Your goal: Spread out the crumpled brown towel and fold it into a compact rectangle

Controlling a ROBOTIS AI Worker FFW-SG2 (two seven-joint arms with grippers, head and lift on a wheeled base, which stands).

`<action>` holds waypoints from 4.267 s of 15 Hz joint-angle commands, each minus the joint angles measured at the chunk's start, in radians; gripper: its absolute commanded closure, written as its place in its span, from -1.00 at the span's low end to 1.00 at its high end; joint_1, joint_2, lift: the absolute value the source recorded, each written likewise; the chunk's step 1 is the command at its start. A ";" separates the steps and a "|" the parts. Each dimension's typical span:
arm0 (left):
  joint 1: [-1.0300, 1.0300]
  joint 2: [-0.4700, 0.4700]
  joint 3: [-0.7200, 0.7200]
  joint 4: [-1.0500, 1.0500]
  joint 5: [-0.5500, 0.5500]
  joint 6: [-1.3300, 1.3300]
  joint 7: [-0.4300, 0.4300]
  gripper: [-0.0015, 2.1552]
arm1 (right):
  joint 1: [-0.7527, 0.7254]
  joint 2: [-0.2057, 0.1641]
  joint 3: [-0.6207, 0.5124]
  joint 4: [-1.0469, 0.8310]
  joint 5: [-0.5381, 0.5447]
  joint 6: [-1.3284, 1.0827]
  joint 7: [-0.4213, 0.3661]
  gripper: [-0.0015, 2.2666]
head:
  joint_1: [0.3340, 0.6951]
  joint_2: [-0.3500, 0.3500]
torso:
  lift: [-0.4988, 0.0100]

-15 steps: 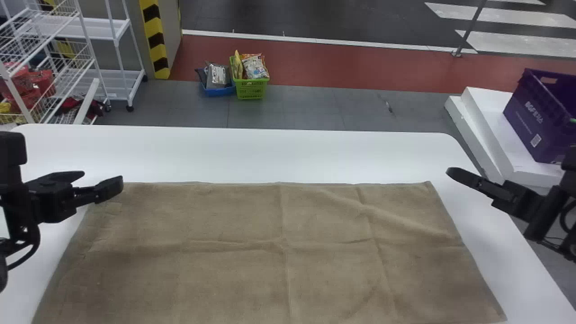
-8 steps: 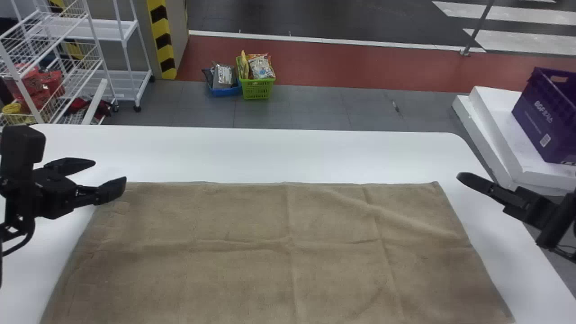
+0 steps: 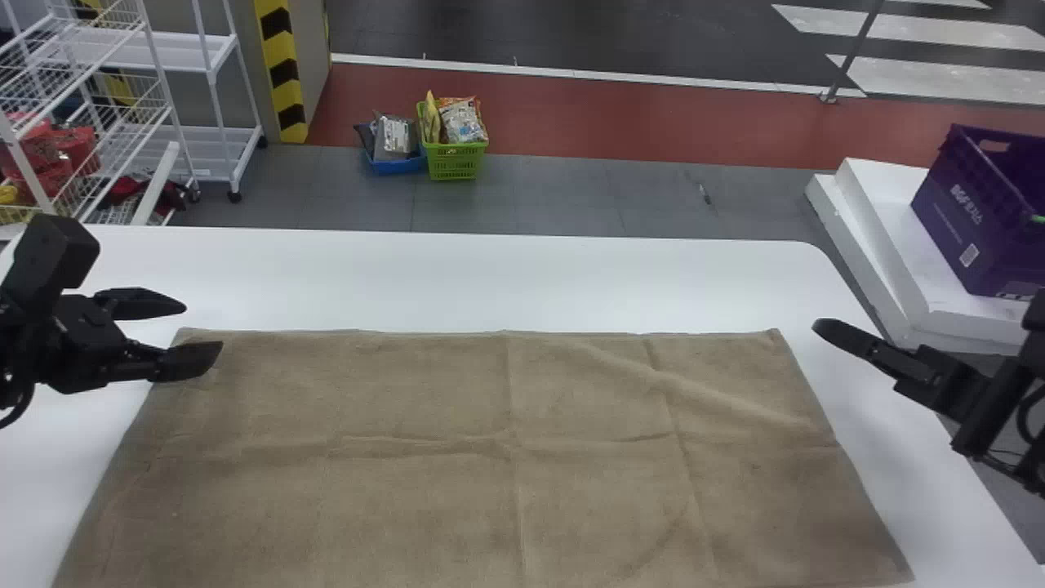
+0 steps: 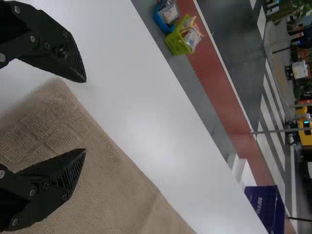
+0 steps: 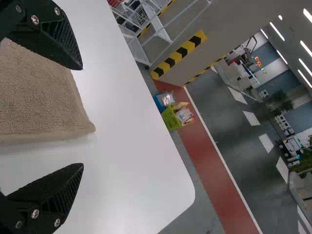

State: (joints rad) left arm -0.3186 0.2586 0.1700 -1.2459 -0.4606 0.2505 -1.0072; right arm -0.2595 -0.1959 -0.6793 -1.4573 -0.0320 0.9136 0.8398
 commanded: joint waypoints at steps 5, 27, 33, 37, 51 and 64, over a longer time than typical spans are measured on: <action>-0.089 0.016 -0.060 0.085 -0.075 0.000 -0.007 -0.63 | 0.016 -0.007 -0.040 0.000 -0.011 -0.003 0.008 -0.90 | 1.00 -0.43 | 0.46; -0.151 0.041 -0.101 0.192 -0.191 0.010 -0.113 -0.57 | 0.008 -0.033 -0.051 0.043 -0.034 -0.028 0.008 -0.90 | 1.00 -0.44 | 0.46; -0.158 0.039 -0.095 0.189 -0.168 0.013 -0.080 -0.61 | 0.009 -0.037 -0.054 0.043 -0.034 -0.028 0.008 -0.90 | 1.00 -0.45 | 0.46; -0.158 0.039 -0.089 0.189 -0.148 0.013 -0.051 -0.60 | 0.009 -0.042 -0.066 0.046 -0.032 -0.028 0.008 -0.90 | 1.00 -0.45 | 0.46; -0.163 0.042 -0.099 0.218 -0.170 0.013 0.002 -0.46 | 0.008 -0.043 -0.072 0.057 -0.034 -0.034 0.008 -0.90 | 1.00 -0.44 | 0.46; -0.060 0.050 -0.044 0.109 -0.122 -0.009 -0.011 -0.34 | -0.030 -0.037 0.038 0.060 -0.003 -0.061 -0.002 -0.90 | 1.00 -0.38 | 0.46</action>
State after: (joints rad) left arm -0.3886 0.3086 0.1147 -1.1252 -0.5852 0.2417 -1.0178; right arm -0.2724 -0.2364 -0.6672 -1.4008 -0.0473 0.8536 0.8383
